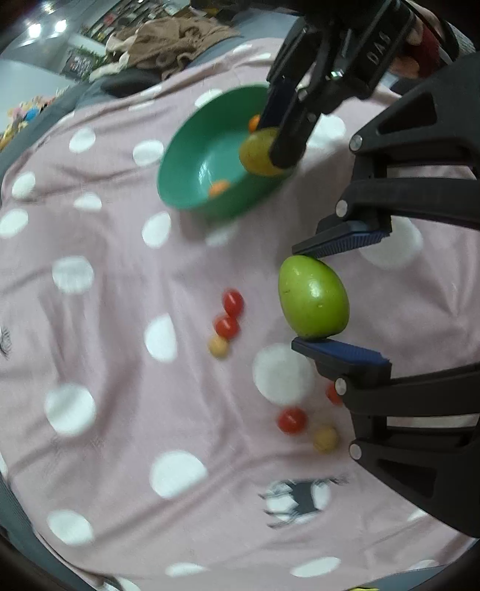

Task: Organize fruits
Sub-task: 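Carry both oval fruits in both tools over the green bowl, then open both tools to drop the oval fruits into the bowl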

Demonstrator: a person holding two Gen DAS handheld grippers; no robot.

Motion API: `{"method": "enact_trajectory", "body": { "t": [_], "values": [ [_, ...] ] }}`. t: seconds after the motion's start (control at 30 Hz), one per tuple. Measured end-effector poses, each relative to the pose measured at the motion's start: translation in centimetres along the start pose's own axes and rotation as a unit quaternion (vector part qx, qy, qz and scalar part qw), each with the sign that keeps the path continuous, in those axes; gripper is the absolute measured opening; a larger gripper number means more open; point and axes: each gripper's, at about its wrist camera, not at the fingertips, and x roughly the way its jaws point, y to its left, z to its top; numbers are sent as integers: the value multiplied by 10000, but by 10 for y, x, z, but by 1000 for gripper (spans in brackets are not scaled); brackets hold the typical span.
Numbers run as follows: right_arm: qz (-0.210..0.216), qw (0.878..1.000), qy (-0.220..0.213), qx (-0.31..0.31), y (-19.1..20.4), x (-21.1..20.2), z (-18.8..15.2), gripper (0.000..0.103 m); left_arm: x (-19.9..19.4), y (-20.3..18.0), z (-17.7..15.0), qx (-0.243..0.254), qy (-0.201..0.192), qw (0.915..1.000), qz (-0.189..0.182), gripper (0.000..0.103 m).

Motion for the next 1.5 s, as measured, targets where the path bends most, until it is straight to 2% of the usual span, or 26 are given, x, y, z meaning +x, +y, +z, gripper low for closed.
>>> {"method": "enact_trajectory", "body": {
  "t": [0.13, 0.33, 0.5, 0.67, 1.13, 1.5],
  "values": [
    [-238, 9995, -207, 76, -18, -11, 7, 39, 7, -33, 22, 285, -106, 9993, -227, 43],
    [-813, 9950, -547, 203, -52, -28, 17, 39, 27, -78, 50, 663, -112, 9966, -486, 43],
    [-1146, 9909, -577, 401, -83, -28, 20, 39, 48, -107, 65, 944, -81, 9940, -554, 43],
    [-1282, 9894, -431, 533, -101, -22, 14, 39, 72, -124, 67, 1108, 159, 9922, -557, 44],
    [-1344, 9890, -234, 573, -113, -9, 3, 39, 101, -133, 58, 1277, 493, 9904, -194, 44],
    [-1399, 9881, -133, 629, -116, -6, 2, 39, 110, -132, 54, 1258, 638, 9899, -138, 44]
  ]
}}
